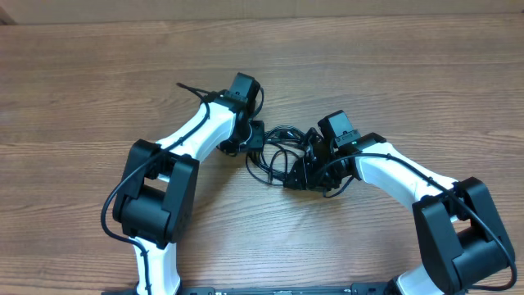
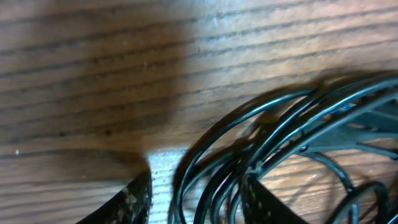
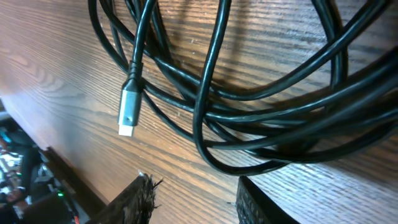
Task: Untangle cables
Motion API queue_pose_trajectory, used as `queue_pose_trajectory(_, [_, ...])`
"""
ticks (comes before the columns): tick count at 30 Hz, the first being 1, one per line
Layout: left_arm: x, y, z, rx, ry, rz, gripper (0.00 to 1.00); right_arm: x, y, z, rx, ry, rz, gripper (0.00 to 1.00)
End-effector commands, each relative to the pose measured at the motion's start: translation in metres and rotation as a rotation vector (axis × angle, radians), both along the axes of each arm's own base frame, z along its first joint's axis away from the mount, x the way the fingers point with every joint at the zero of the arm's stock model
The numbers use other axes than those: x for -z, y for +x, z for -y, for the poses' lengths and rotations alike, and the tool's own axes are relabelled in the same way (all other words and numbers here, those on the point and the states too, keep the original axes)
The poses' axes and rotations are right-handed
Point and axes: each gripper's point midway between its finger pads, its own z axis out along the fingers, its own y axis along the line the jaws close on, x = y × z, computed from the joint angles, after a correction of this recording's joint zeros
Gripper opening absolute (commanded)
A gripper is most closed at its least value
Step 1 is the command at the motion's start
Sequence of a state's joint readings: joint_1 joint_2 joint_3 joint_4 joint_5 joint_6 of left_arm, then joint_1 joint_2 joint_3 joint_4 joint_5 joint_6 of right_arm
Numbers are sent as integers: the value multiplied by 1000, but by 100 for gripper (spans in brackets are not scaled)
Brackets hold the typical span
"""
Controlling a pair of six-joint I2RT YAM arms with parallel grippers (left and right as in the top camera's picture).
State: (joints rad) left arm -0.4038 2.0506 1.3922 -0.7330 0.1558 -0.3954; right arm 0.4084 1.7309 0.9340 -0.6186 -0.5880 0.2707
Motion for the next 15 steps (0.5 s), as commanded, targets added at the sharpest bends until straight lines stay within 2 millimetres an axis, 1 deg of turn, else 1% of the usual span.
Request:
queue_pose_trajectory(1, [6,-12,0,-13,-16,-33,42,-2,9,0,-53,-28,74,42])
queue_pose_trajectory(4, [8,-14,0,4,-13,-34,40,3,10,6,-51,-82,86,41])
queue_pose_trajectory(6, [8,-14,0,22,-13,-29,41,6,10,8,-57,-113,99,41])
queue_pose_trajectory(9, [6,-14,5,89,-37,-17,46,7,7,4,-110,-116,126,42])
queue_pose_trajectory(11, [3,-13,6,106,-69,-25,48,7,4,-1,-137,-115,139,42])
queue_pose_trajectory(13, [-1,-13,9,120,-106,-34,49,6,3,-6,-168,-110,160,41])
queue_pose_trajectory(15, [-10,-13,12,140,-160,-49,49,8,2,-9,-186,-131,184,41])
